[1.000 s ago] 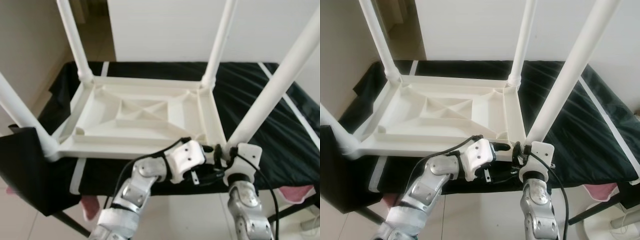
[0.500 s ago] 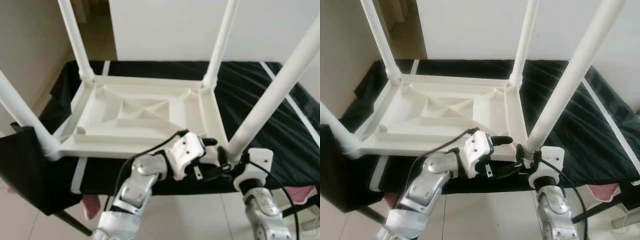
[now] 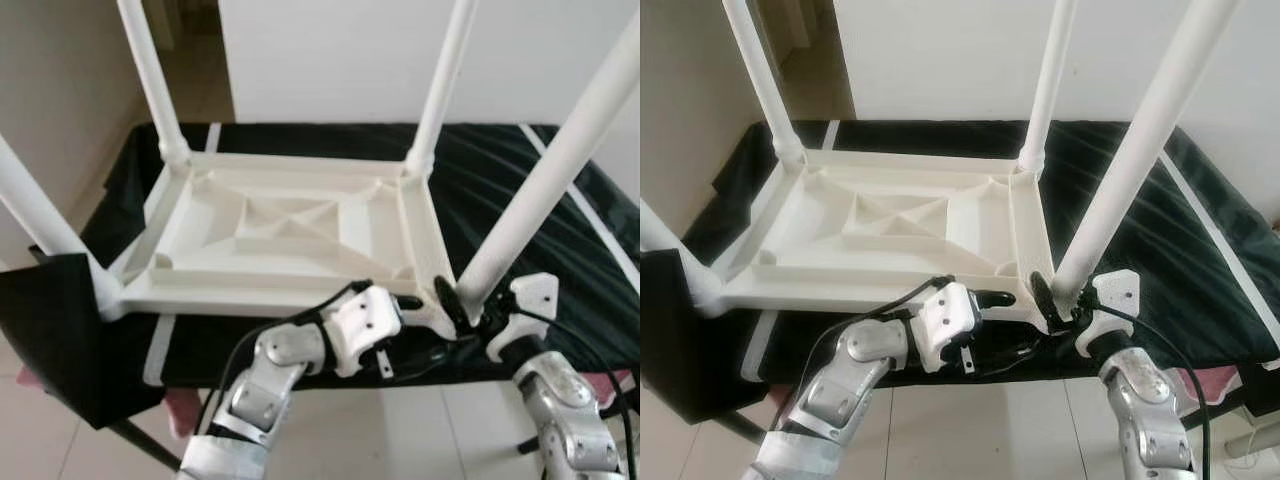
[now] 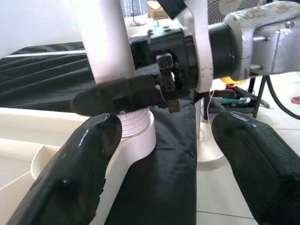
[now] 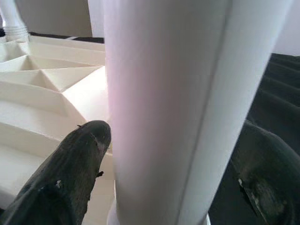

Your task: Building children table

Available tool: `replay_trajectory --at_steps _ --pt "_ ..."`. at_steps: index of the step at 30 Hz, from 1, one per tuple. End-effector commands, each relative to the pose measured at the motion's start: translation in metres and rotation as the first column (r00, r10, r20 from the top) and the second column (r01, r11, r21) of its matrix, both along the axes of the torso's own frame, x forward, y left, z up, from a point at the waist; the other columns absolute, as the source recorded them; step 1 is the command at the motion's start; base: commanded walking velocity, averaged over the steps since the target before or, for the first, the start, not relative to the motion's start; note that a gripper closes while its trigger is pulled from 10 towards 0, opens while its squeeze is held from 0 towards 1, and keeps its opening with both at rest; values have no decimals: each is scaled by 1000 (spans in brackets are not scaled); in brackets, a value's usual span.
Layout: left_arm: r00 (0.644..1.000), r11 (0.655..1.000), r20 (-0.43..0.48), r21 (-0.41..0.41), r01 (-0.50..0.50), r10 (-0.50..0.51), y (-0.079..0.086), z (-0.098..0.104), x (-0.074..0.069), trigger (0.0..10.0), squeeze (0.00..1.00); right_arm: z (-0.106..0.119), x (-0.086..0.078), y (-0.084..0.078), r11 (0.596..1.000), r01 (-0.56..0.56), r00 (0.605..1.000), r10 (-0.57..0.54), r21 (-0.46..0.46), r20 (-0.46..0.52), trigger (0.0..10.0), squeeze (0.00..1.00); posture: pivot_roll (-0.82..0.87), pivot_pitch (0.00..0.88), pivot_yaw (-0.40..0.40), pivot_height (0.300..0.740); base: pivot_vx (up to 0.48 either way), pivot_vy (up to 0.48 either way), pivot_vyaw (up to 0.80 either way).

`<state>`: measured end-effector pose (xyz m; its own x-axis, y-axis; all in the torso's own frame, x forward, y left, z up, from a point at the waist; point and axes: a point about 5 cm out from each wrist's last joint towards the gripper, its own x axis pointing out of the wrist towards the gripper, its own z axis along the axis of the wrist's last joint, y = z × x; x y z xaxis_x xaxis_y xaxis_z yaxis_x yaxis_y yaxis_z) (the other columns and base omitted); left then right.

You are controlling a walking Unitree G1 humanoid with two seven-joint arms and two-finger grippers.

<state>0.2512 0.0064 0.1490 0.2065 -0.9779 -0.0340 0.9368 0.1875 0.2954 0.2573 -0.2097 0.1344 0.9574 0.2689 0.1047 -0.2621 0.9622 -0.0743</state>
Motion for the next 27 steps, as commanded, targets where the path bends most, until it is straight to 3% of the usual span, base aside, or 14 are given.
replay_trajectory --at_steps 1,2,3,4,7,8,13,18,19,20,21,27 --pt "997 997 27 -11 -77 77 1 2 3 10000 0 0 4 -3 999 -30 1000 30 -12 -2 10000 0 -61 15 -22 740 0 0 0" --pt "996 997 23 -7 -81 81 2 2 3 10000 0 1 9 -4 998 -58 998 58 -34 -3 6980 0 -52 9 -27 740 0 0 0" --pt "996 996 20 -4 -84 84 2 1 4 10000 0 2 13 -5 996 -79 997 79 -49 -4 6980 0 -52 9 -27 740 0 0 0" --pt "996 996 18 -2 -85 85 2 1 4 10000 0 2 15 -6 994 -91 996 91 -57 -4 1647 0 -52 9 -27 740 0 0 0" --pt "996 996 14 2 -88 88 2 1 4 10000 0 1 16 -7 994 -97 995 97 -56 -8 1647 0 -46 5 -32 740 0 0 0" --pt "995 995 13 2 -95 95 3 1 6 10000 0 0 17 -7 992 -113 994 112 -58 -16 0 0 -44 1 -34 740 0 0 0" --pt "988 988 5 4 -157 157 2 0 14 10000 0 -7 17 -10 988 -141 990 139 -60 -41 0 0 -50 0 -36 740 0 0 0" --pt "988 988 14 -3 -152 152 -2 3 16 10000 0 -12 15 -11 990 -131 990 128 -50 -59 0 0 -64 0 -29 740 0 0 0" --pt "988 988 19 -2 -151 151 -2 4 17 10000 0 -13 14 -12 991 -124 990 121 -44 -65 4235 0 -69 0 -26 740 0 0 0" --pt "988 988 22 -2 -151 151 -2 4 17 10000 0 -14 14 -12 992 -119 991 116 -39 -69 4235 0 -69 0 -26 740 0 0 0" --pt "987 987 24 -14 -158 158 -2 6 19 10000 0 -16 13 -12 994 -111 991 109 -19 -77 10000 0 -72 0 -24 740 0 0 0" --pt "980 981 30 -27 -194 195 0 10 23 10000 0 -21 12 -8 996 -85 991 87 29 -100 10000 0 -75 3 -26 740 0 0 0"
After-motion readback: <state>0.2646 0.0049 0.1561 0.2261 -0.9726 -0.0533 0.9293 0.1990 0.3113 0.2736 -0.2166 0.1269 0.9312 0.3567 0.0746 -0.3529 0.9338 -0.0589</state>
